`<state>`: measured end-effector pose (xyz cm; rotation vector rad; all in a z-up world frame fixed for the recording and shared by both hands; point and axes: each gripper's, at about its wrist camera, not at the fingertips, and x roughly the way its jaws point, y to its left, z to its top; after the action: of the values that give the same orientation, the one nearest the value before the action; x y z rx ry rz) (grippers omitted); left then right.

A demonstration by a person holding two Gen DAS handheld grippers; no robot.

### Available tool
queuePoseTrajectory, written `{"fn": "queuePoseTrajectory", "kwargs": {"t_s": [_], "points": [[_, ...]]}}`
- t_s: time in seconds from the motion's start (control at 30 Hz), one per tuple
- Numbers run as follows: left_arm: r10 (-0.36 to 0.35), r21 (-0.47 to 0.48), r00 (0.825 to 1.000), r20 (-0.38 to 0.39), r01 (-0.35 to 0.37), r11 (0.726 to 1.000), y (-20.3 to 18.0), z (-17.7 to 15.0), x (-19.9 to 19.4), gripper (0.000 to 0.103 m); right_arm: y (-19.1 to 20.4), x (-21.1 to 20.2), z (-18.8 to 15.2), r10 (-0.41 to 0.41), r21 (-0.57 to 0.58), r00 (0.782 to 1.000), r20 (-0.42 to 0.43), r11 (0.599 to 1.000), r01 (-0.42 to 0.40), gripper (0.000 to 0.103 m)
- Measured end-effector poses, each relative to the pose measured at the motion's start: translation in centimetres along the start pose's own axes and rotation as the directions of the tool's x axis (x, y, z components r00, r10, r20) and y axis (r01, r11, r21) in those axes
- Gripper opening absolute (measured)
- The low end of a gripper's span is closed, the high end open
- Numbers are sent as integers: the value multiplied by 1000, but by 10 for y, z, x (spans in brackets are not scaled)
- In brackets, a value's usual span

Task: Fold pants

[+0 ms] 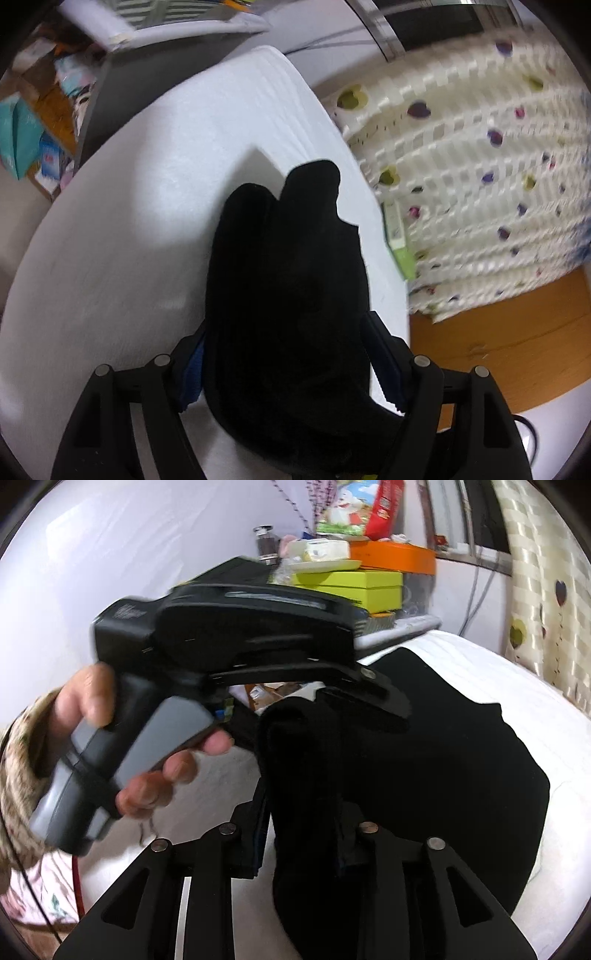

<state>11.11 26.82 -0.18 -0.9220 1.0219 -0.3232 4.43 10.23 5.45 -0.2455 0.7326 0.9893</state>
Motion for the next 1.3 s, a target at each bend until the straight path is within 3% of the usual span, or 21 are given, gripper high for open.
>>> {"fn": "queuePoseTrajectory", "kwargs": {"t_s": [0.1, 0.27, 0.4, 0.47, 0.63, 0.77, 0.9, 0.97, 1.03, 1.1, 1.2, 1.3], "points": [[37, 35, 999, -29, -36, 999, -6, 2, 3, 77, 0, -14, -2, 59, -21, 998, -13, 998, -60, 34], [59, 50, 997, -50, -57, 997, -6, 4, 3, 67, -33, -59, -11, 124, 84, 992, 17, 989, -125, 36], [117, 105, 991, -72, -109, 989, -9, 5, 4, 57, -83, -78, -25, -2, 266, 1000, -4, 964, 3, 47], [143, 136, 986, -86, -131, 982, -12, 5, 4, 53, -109, -77, -39, -65, 373, 996, -66, 924, 85, 50], [238, 272, 965, -106, -202, 941, -24, 2, 8, 50, -143, -66, -60, 48, 569, 998, -50, 822, -11, 50], [295, 340, 950, -104, -245, 908, -33, -1, 10, 50, -150, -42, -61, 118, 600, 993, -26, 796, -79, 51], [291, 349, 952, -93, -243, 905, -30, -2, 6, 50, -150, -31, -52, 135, 602, 991, -18, 793, -97, 56], [288, 349, 953, -90, -241, 906, -29, -2, 4, 50, -155, -25, -52, 161, 626, 987, 8, 768, -131, 56], [298, 357, 951, -83, -251, 900, -30, -4, 5, 50, -165, -22, -57, 193, 670, 979, 70, 718, -190, 55], [312, 363, 947, -75, -265, 893, -32, -5, 5, 50, -171, -19, -57, 183, 697, 980, 83, 692, -188, 54], [329, 372, 942, -61, -284, 884, -37, -7, 7, 50, -167, -19, -56, 172, 699, 983, 69, 694, -171, 54], [352, 391, 935, -41, -309, 867, -40, -10, 8, 50, -159, -21, -55, 177, 655, 983, 51, 737, -167, 54]]}}
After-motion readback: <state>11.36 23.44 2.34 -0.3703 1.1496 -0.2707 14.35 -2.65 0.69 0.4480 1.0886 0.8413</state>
